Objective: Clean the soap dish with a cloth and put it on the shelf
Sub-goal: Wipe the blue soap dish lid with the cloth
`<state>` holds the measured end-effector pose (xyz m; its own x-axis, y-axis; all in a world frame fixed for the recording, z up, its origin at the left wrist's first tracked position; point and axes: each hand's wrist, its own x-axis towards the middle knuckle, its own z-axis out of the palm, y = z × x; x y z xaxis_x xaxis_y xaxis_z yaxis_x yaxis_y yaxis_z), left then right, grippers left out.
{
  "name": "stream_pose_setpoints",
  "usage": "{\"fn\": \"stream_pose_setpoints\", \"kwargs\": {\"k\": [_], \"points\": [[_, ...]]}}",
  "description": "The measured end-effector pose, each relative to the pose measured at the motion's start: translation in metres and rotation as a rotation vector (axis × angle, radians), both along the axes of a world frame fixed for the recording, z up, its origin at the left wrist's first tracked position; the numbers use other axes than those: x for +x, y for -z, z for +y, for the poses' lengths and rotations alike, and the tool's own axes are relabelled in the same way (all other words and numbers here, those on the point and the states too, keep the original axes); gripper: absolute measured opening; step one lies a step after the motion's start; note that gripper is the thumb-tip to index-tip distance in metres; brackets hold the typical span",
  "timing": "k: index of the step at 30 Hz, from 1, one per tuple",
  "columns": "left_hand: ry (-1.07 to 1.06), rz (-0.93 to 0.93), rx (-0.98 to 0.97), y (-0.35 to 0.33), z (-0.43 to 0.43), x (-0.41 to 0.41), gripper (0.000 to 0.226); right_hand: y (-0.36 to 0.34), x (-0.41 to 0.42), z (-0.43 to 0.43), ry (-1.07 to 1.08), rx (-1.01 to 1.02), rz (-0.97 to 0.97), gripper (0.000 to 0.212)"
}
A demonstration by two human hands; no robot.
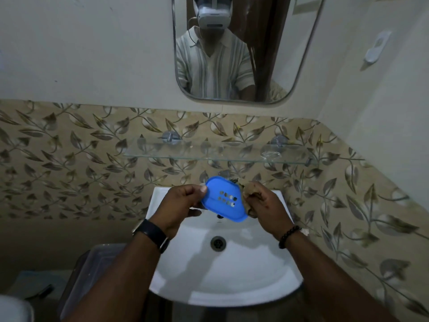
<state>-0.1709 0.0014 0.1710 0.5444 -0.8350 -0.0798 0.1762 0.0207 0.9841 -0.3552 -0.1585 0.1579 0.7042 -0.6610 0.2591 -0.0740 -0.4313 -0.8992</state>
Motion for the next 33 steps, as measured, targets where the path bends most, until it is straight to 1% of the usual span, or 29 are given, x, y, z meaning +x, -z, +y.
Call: {"fn": "stream_pose_setpoints", "kwargs": {"k": [2, 3, 4, 5, 6, 7, 8, 9, 10, 11, 13, 14, 15, 16, 17, 20, 21, 22, 23, 24, 25, 26, 27, 28, 31, 32, 33], "points": [[0.083, 0.068, 0.001, 0.0, -0.001, 0.0, 0.018, -0.002, -0.002, -0.005, 0.06, -0.027, 0.009, 0.032], [0.081, 0.129, -0.03, 0.001, -0.003, -0.005, 0.016, 0.0, 0.0, -0.004, 0.117, 0.02, -0.04, 0.028], [0.052, 0.173, -0.064, 0.004, -0.007, -0.011, 0.014, 0.003, 0.006, 0.0, 0.212, 0.108, -0.113, 0.019], [0.011, 0.21, -0.098, 0.007, -0.011, -0.019, 0.012, 0.007, 0.012, 0.006, 0.334, 0.239, -0.184, 0.012], [-0.032, 0.228, -0.121, 0.012, -0.016, -0.028, 0.012, 0.01, 0.019, 0.015, 0.435, 0.404, -0.244, 0.012], [-0.07, 0.236, -0.136, 0.016, -0.02, -0.037, 0.013, 0.014, 0.025, 0.025, 0.487, 0.554, -0.285, 0.017], [-0.101, 0.235, -0.143, 0.02, -0.022, -0.045, 0.014, 0.02, 0.029, 0.036, 0.515, 0.617, -0.285, 0.024], [-0.126, 0.245, -0.146, 0.024, -0.024, -0.049, 0.013, 0.026, 0.03, 0.045, 0.542, 0.575, -0.245, 0.029], [-0.143, 0.259, -0.149, 0.027, -0.024, -0.052, 0.013, 0.031, 0.028, 0.052, 0.582, 0.45, -0.185, 0.032], [-0.152, 0.27, -0.153, 0.029, -0.023, -0.052, 0.013, 0.034, 0.023, 0.054, 0.637, 0.265, -0.121, 0.033], [-0.161, 0.259, -0.161, 0.032, -0.023, -0.054, 0.013, 0.036, 0.013, 0.045, 0.729, -0.188, 0.023, 0.025], [-0.159, 0.244, -0.16, 0.033, -0.024, -0.056, 0.014, 0.034, 0.01, 0.038, 0.754, -0.368, 0.096, 0.018], [-0.15, 0.231, -0.158, 0.035, -0.025, -0.058, 0.016, 0.033, 0.008, 0.035, 0.764, -0.481, 0.158, 0.014], [-0.136, 0.217, -0.154, 0.037, -0.027, -0.062, 0.019, 0.031, 0.009, 0.033, 0.74, -0.55, 0.188, 0.014], [-0.123, 0.208, -0.147, 0.037, -0.029, -0.065, 0.02, 0.029, 0.012, 0.035, 0.665, -0.597, 0.174, 0.017], [-0.13, 0.23, -0.141, 0.036, -0.033, -0.063, 0.01, 0.027, 0.021, 0.045, 0.263, -0.655, 0.051, 0.031], [-0.137, 0.238, -0.147, 0.036, -0.033, -0.06, 0.01, 0.026, 0.02, 0.045, 0.187, -0.699, 0.073, 0.039], [-0.135, 0.245, -0.154, 0.036, -0.032, -0.057, 0.011, 0.022, 0.018, 0.041, 0.185, -0.786, 0.127, 0.047], [-0.127, 0.244, -0.158, 0.035, -0.031, -0.054, 0.011, 0.019, 0.015, 0.033, 0.234, -0.877, 0.187, 0.054], [-0.118, 0.233, -0.158, 0.035, -0.029, -0.053, 0.014, 0.016, 0.012, 0.022, 0.316, -0.912, 0.23, 0.057], [-0.106, 0.218, -0.154, 0.034, -0.028, -0.054, 0.02, 0.012, 0.01, 0.015, 0.398, -0.867, 0.255, 0.057], [-0.091, 0.206, -0.147, 0.034, -0.028, -0.055, 0.025, 0.009, 0.009, 0.011, 0.454, -0.775, 0.255, 0.055], [-0.083, 0.199, -0.143, 0.034, -0.028, -0.055, 0.027, 0.008, 0.011, 0.01, 0.458, -0.688, 0.241, 0.052], [-0.081, 0.199, -0.144, 0.033, -0.027, -0.055, 0.028, 0.008, 0.014, 0.012, 0.413, -0.63, 0.209, 0.048], [-0.098, 0.223, -0.163, 0.03, -0.028, -0.046, 0.027, 0.007, 0.022, 0.031, 0.149, -0.534, 0.056, 0.032], [-0.111, 0.241, -0.169, 0.029, -0.027, -0.042, 0.027, 0.007, 0.021, 0.035, 0.055, -0.532, 0.025, 0.031], [-0.128, 0.268, -0.174, 0.029, -0.027, -0.039, 0.028, 0.008, 0.018, 0.039, -0.026, -0.604, 0.03, 0.035]]}}
